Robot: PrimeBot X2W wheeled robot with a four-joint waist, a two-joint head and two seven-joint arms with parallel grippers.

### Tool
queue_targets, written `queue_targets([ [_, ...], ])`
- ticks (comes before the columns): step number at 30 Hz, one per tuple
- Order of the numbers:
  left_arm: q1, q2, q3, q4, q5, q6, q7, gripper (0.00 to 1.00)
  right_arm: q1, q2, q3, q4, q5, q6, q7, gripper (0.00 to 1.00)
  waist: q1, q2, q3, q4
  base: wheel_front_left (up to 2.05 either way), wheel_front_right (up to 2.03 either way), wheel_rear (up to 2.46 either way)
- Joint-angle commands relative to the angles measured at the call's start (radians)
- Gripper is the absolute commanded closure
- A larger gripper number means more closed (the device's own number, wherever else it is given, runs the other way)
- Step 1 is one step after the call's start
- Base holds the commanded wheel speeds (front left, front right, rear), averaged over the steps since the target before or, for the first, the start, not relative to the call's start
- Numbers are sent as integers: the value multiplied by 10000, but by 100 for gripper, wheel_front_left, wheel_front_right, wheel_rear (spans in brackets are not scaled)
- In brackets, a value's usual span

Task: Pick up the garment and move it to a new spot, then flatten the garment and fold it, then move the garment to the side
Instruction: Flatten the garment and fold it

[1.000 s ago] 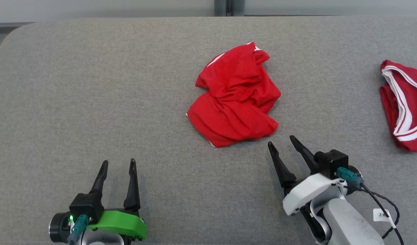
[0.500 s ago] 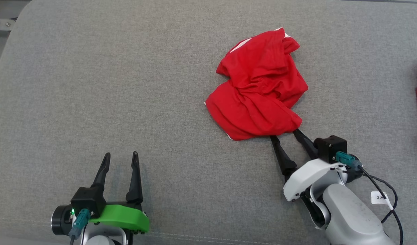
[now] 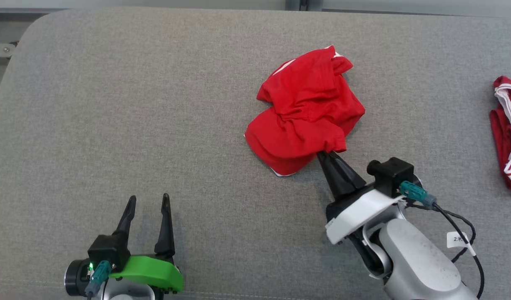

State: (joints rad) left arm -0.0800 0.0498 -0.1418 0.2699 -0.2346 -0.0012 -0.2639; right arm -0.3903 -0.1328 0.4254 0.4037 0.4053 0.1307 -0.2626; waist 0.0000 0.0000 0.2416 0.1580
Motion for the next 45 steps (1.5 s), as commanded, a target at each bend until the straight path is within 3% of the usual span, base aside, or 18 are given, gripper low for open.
queue_targets([
  [1, 150, 20, 5, 63, -9, -36, 1, 0, 80, 71, 236, -413, 169, -5, -21, 100, 0, 0, -292, -158, 0, 0, 0],
  [5, 385, 21, 10, 204, -10, -109, 1, 0, -233, 104, 808, -1755, 626, -5, -21, 100, 0, 0, -702, -338, 0, 0, 0],
  [11, 529, 21, -75, 377, 29, -226, 1, 0, -867, 140, 655, -2752, 1082, -5, -21, 100, 0, 0, -1041, -324, 0, 0, 0],
  [14, 503, 24, -194, 381, -6, -253, 1, 0, -1110, 81, 180, -2351, 1173, -5, -19, 100, 0, 0, -1052, -152, 0, 0, 0],
  [19, 428, 22, -546, 458, -82, -300, 1, 0, -1767, -264, -258, 56, 802, -5, 166, 100, 0, 0, -788, 281, 0, 0, 0],
  [20, 365, 24, -641, 485, -99, -312, 1, 0, -1911, -261, -358, 621, 802, -5, 217, 75, 0, 0, -719, 375, 0, 0, 0],
  [21, 316, 21, -747, 516, -117, -312, 1, 0, -2070, -313, -355, 1168, 631, -3, 327, 27, 0, 0, -661, 461, 0, 0, 0],
  [22, 256, 21, -851, 527, -128, -300, 1, 0, -2267, -327, -399, 1635, 564, -5, 266, 0, 0, 0, -597, 545, 0, 0, 0],
  [30, 84, 22, -1285, 543, -338, -72, 1, 0, -2792, -568, -1611, 4013, -245, -5, -27, 0, 0, 0, -576, 573, 0, 0, 0],
  [37, 30, 22, -1229, 457, -249, -143, 1, 0, -1639, -530, -2649, 2963, -621, -5, -23, 0, 0, 0, -794, -250, 0, 0, 0],
  [45, -121, 24, -1325, 460, -82, -416, 1, 0, 103, -218, -3127, 1435, -801, -5, -25, 0, 0, 0, -1072, -1219, 0, 0, 0],
])
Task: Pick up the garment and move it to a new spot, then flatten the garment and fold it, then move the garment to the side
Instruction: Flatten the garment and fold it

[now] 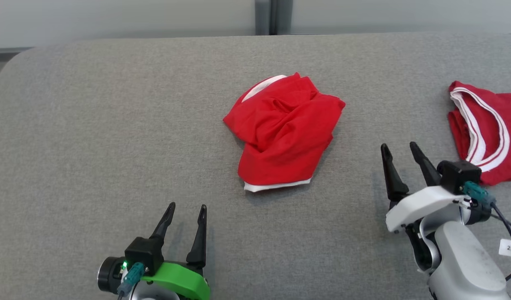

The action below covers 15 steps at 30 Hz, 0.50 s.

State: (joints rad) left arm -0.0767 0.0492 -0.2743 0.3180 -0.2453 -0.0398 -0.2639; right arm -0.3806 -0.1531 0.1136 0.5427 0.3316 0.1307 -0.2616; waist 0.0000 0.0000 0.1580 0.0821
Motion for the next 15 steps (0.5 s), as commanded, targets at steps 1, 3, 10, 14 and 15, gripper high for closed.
queue_targets([
  [1, -157, 29, -23, 5, 51, -47, 3, 0, 215, 51, -18, -125, -70, -5, -35, 0, 0, 0, -278, -613, 0, 0, 0],
  [3, -220, 29, -88, 23, 140, -109, 1, 0, 568, 141, -50, -434, -78, -5, -36, 0, 0, 0, -315, -920, 0, 0, 0],
  [10, -806, 31, -394, 311, 249, -298, 1, 0, 1256, 386, 29, -1116, -6, -5, -36, 0, 0, 0, -124, -2026, 0, 0, 0],
  [14, -1217, 34, -446, 416, 262, -323, 1, 0, 1349, 451, 99, -1211, 9, -5, -37, 0, 0, 0, 57, -2385, 0, 0, 0],
  [15, -1318, 34, -447, 448, 331, -335, 1, 0, 1362, 479, 92, -1212, 43, -5, -37, 0, 0, 0, 103, -2454, 0, 0, 0],
])
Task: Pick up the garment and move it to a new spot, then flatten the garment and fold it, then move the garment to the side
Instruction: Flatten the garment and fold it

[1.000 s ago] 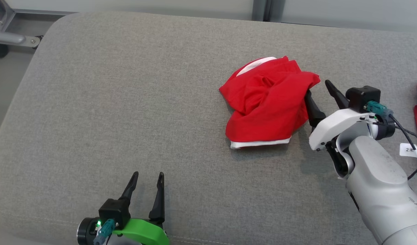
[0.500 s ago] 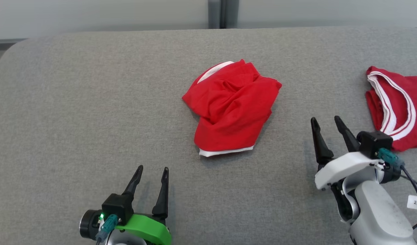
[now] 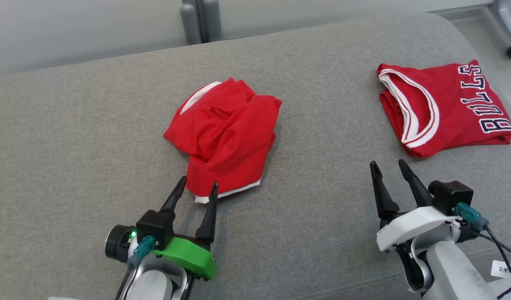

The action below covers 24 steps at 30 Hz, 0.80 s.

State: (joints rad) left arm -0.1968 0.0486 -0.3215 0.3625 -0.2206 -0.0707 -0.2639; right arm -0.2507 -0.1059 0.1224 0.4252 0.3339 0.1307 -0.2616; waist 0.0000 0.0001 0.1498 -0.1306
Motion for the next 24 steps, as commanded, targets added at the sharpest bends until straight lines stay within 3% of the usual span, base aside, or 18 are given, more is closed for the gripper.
queue_targets([
  [1, -200, 40, 47, 67, 112, -18, 1, 0, 74, 21, 26, -53, 33, -5, -37, 0, 0, -1, 222, -387, 0, 0, 0],
  [10, -801, 41, 328, 830, 646, 161, 1, 0, 66, 125, -4, -53, 28, -5, -37, 0, 0, -1, 410, -663, 0, 0, 0],
  [11, -877, 41, 355, 938, 700, 172, 1, 8, 46, 132, 6, -42, 33, -5, -37, 0, 0, -1, 430, -669, 0, 0, 0],
  [13, -1000, 41, 381, 1213, 765, 139, 1, 98, 5, 140, 23, -27, 41, -5, -37, 0, 0, -1, 469, -674, 0, 0, 0],
  [24, -1920, 40, 364, 165, 1054, -248, 1, 100, -170, 253, -45, -121, 140, -5, -38, 0, 0, -1, 706, -696, 0, 0, 0],
])
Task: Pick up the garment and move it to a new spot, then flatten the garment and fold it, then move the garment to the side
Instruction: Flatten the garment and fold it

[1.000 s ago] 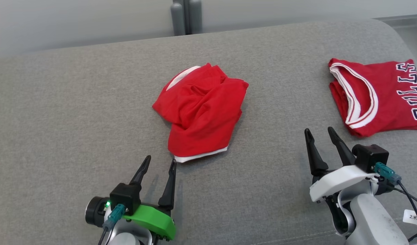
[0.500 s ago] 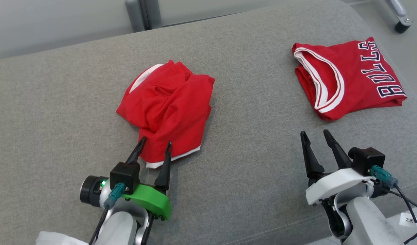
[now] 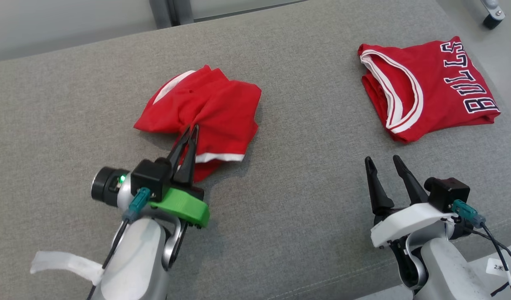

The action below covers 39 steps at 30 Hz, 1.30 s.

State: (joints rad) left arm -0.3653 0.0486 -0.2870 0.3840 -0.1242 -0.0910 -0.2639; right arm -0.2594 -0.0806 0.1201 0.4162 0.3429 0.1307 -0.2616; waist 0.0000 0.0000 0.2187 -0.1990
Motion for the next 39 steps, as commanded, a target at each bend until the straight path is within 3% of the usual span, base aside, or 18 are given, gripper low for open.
queue_targets([
  [1, -385, 40, -24, -112, 146, -63, 1, 100, -83, 9, -25, -36, 54, -5, -38, 0, 0, 0, 35, -28, 0, 0, 0],
  [6, -1731, 125, -346, 422, 612, -182, 3, 100, -212, 89, 103, -5, 148, -5, -38, 0, 0, 0, 195, -383, 0, 0, 0],
  [11, -3223, 228, -652, 1963, 924, -251, 1, 100, -398, 188, 287, -54, 258, -5, -38, 0, 0, 0, 525, -1068, 0, 0, 0],
  [19, -4799, 372, -499, 4240, 981, 62, 3, 100, -568, 268, 406, -84, 400, -5, -36, 0, 0, 0, 1183, -1986, 0, 0, 0],
  [20, -4950, 381, -491, 4396, 970, 92, 3, 69, -587, 274, 427, -86, 414, -5, -38, 0, 0, 0, 1249, -2041, 0, 0, 0],
  [21, -5055, 379, -486, 4561, 958, 107, 1, 0, -599, 276, 425, -68, 436, -5, -36, 0, 0, 0, 1300, -2072, 0, 0, 0],
  [28, -4860, 184, -377, 4604, 507, 82, 1, 0, -546, 285, 273, 50, 379, -5, -38, 0, 0, 0, 1094, -1738, 0, 0, 0],
  [39, -2705, 38, 141, 1497, -563, 391, 1, 0, -139, 248, 84, 104, 137, -5, -36, 0, 0, 0, 233, -163, 0, 0, 0],
])
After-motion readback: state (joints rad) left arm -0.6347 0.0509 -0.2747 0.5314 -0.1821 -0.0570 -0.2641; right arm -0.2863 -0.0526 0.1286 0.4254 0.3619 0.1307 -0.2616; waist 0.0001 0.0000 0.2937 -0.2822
